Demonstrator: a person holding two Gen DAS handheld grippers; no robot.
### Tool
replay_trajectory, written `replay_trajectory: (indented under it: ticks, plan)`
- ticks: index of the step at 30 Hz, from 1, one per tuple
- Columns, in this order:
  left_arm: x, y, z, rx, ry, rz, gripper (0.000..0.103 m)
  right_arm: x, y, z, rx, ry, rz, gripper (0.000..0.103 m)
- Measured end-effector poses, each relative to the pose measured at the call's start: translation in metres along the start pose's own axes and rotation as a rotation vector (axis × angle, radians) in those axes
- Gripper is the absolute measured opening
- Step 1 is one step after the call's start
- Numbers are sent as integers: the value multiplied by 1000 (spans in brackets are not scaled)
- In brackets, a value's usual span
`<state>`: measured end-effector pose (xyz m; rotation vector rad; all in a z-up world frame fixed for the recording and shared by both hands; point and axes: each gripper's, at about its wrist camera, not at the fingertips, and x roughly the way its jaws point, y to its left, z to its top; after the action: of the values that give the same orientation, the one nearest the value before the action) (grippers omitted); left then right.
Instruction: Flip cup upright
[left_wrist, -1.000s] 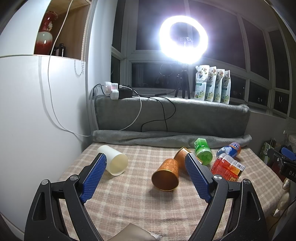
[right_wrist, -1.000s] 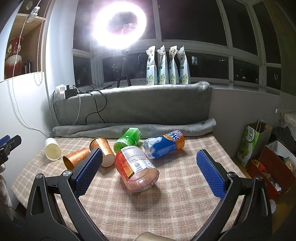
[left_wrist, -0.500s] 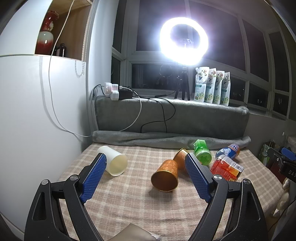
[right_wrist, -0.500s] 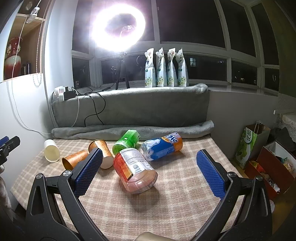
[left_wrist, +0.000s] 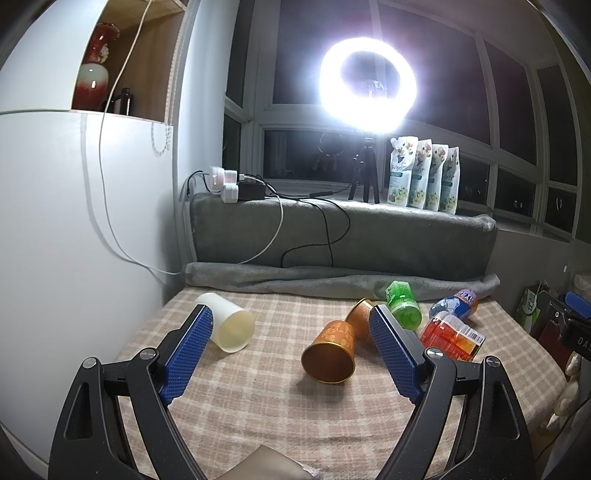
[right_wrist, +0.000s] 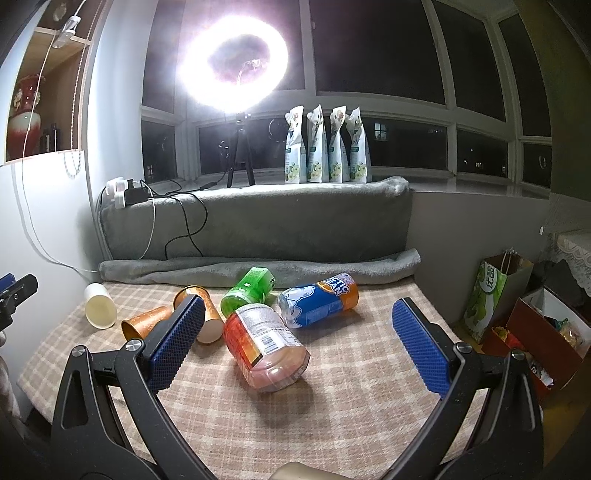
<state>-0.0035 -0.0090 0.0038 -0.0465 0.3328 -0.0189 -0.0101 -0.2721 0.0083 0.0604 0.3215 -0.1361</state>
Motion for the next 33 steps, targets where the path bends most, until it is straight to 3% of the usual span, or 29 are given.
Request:
replay_trajectory:
  ticks: [16,33]
  plan:
    - [-14,3,8,9,-64,10,87,-11,5,18,-5,-61,-1,103]
    - [-14,6,8,8,-61,11,87,-5,13,16,-25,-40,16,103]
